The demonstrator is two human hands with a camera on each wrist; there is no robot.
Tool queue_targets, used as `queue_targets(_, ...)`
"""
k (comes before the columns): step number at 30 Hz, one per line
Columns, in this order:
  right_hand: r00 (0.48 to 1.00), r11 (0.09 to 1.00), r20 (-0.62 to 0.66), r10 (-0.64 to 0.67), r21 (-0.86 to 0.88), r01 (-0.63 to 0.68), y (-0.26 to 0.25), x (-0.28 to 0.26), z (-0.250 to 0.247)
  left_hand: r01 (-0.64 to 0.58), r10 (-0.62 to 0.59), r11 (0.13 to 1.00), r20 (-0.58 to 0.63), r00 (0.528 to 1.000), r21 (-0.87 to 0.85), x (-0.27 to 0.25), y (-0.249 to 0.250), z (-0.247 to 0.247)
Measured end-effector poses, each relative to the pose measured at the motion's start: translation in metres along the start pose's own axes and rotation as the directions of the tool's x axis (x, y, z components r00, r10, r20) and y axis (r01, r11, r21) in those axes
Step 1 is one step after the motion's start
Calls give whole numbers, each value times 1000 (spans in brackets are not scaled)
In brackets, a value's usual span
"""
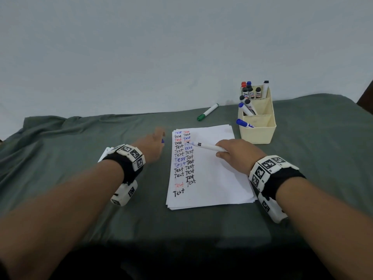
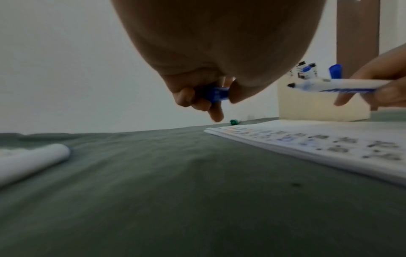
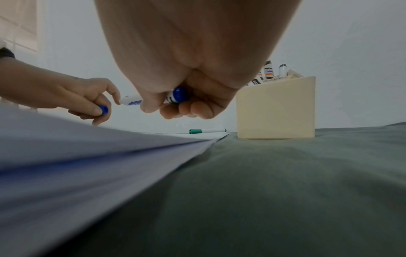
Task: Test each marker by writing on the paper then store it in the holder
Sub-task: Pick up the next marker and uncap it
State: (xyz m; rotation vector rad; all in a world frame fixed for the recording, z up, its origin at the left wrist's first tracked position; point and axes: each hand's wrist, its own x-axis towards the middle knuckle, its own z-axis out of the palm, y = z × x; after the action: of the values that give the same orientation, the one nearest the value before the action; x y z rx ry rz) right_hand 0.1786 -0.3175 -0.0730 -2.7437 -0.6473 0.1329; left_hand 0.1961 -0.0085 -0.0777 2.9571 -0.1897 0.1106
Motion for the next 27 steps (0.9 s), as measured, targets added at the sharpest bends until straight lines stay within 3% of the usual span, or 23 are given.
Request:
queue_targets(5,1000,1000,-19,0,9,0,2,0,2,-60,13,971,201,980,233,1,-30,-15)
queue_targets(9,1000,1000,-24,5,15,-5,3,1,4,-82,7,960,269,963,267,-3,-35,-10)
queue_targets(13,1000,999,-22,19,28,-18,4,2,5,21,-58,981,187,981,194,-7,-36,-6)
queue_targets(16,999,998,-30,18,59,-17,3,1,3,-3,-30,972,136,990,233,-12,-38,-7)
queue_targets(19,999,997,-48,-19,77,23,3,-1,1,-103,99,949,28,995,297,-21,-31,-8)
queue_targets(22,995,998,-79,-56,34,59,6,2,3,-255,277,920,-31,960,299,-35,-8,-7)
queue_targets(25,991,998,-124,-54,34,58,8,2,4,-327,311,926,111,944,190,-49,14,2)
queue_targets(27,989,998,-134,-58,31,62,9,1,4,-246,216,967,289,933,72,-55,17,12)
